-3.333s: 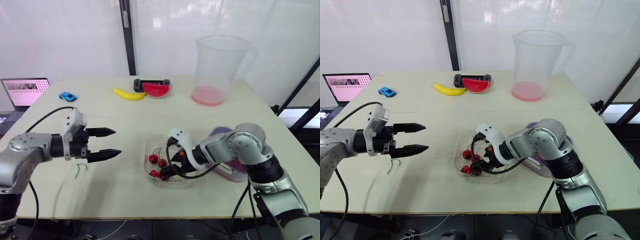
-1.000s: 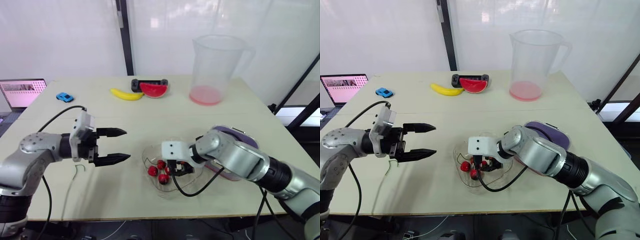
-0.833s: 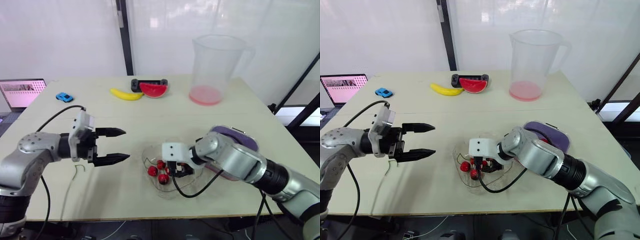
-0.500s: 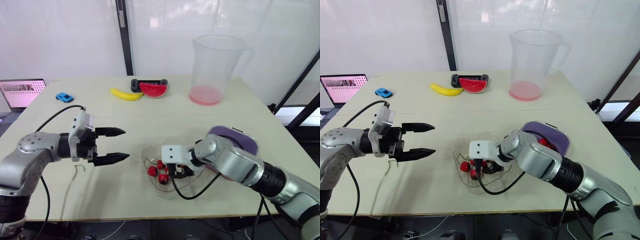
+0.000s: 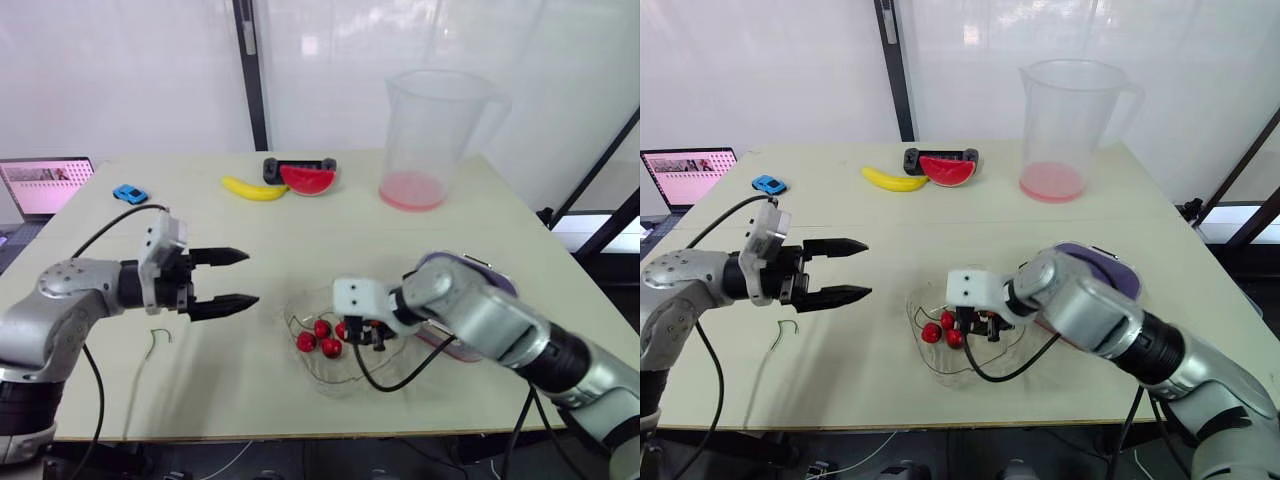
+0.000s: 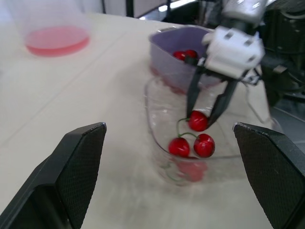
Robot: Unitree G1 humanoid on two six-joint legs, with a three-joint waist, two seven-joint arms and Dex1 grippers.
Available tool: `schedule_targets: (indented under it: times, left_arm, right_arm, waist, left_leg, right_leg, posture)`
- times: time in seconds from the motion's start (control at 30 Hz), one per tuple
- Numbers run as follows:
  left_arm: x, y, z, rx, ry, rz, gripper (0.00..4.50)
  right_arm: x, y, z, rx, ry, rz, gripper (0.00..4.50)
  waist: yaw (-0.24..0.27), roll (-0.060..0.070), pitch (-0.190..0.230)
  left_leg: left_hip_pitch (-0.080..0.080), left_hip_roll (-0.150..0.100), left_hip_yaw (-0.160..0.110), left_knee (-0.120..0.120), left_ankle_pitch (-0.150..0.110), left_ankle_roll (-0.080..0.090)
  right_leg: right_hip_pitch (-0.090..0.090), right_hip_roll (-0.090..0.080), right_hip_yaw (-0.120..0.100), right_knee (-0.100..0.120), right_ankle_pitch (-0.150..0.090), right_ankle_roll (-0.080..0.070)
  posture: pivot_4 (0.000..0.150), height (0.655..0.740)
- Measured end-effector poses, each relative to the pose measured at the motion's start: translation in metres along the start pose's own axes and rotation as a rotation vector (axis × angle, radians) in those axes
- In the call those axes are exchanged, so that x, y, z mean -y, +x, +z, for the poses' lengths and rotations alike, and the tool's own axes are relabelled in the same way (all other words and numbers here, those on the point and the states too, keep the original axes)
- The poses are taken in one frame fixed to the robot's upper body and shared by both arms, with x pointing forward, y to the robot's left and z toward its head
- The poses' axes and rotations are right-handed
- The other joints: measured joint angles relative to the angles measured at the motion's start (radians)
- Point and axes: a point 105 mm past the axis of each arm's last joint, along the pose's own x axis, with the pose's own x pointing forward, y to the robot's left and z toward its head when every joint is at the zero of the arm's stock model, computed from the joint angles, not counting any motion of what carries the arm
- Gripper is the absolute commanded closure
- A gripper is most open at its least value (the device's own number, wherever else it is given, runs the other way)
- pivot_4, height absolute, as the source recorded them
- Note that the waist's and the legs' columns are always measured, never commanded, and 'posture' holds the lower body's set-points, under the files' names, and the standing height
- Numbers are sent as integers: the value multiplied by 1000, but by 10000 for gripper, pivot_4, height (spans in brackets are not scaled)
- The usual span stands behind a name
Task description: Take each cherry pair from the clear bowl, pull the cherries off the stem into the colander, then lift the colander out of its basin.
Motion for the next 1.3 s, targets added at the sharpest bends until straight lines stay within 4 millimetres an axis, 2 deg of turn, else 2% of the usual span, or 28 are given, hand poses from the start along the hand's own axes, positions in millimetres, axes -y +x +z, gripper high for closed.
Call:
schedule_targets:
  times: [0.1, 0.2, 0.27, 0.43, 0.53, 0.67, 0.8, 0.87, 1.0, 1.3]
  left_arm:
    - [-17, 7, 8, 75, -56, 81, 0]
    - [-33, 12, 20, 139, -69, 167, 0]
    - [-41, 14, 36, 229, -54, 229, 0]
    - [-49, 19, 68, 374, -68, 224, 0]
    - [-47, 23, 72, 397, -133, 126, 0]
    - [-35, 33, 72, 395, -185, -5, 0]
    - [-26, 46, 82, 415, -173, -87, 0]
    - [-23, 54, 86, 421, -165, -112, 0]
    - [-25, 64, 93, 453, -162, -115, 0]
    - [-25, 79, 96, 503, -207, -110, 0]
  right_arm:
    - [15, -21, 16, 119, -95, -97, 29240]
    - [37, -50, 34, 212, -250, -303, 29240]
    - [47, -61, 42, 249, -324, -426, 29240]
    - [64, -68, 52, 329, -388, -706, 29240]
    - [69, -72, 54, 436, -333, -862, 29240]
    - [65, -66, 55, 533, -228, -910, 29240]
    - [57, -63, 62, 578, -211, -929, 29240]
    - [50, -53, 63, 578, -203, -908, 29240]
    - [45, -43, 69, 596, -170, -886, 29240]
    - [45, -40, 73, 632, -95, -894, 29240]
  waist:
    - [4, 0, 0]
    - [4, -1, 0]
    - [3, -1, 0]
    - [0, -1, -1]
    - [-2, -1, -1]
    - [-2, -1, -1]
    - [-2, -2, -1]
    - [-3, -2, -1]
    - [-3, -2, -1]
    - [-4, -2, -1]
  left_leg:
    - [0, 0, 0, 1, 0, 0]
    - [0, 0, 0, 1, 0, 0]
    - [0, 0, 0, 1, 0, -1]
    - [0, -1, 0, 1, 4, -7]
    - [0, -1, 0, 0, 5, -8]
    - [0, -1, 0, 0, 5, -9]
    - [0, -1, 0, 0, 5, -9]
    - [0, -1, 0, 0, 5, -9]
    - [0, -1, 0, 0, 5, -9]
    - [0, -1, 0, 0, 5, -9]
  right_leg:
    - [0, 0, 0, 0, 0, 0]
    - [0, 0, 0, 1, 0, 0]
    - [0, 0, 0, 1, 0, 0]
    - [0, 0, 0, 1, 0, 0]
    - [0, 0, 0, 1, 0, 0]
    - [0, 0, 0, 1, 0, 0]
    - [0, 0, 0, 1, 0, 0]
    - [0, 0, 0, 1, 0, 0]
    - [0, 0, 0, 1, 0, 0]
    - [0, 0, 0, 1, 0, 0]
  posture:
    - [1500, 7400]
    - [1500, 7400]
    - [1500, 7400]
    - [1500, 7400]
    - [1500, 7400]
    - [1500, 7400]
    - [1500, 7400]
    - [1500, 7400]
    - [1500, 7400]
    - [1500, 7400]
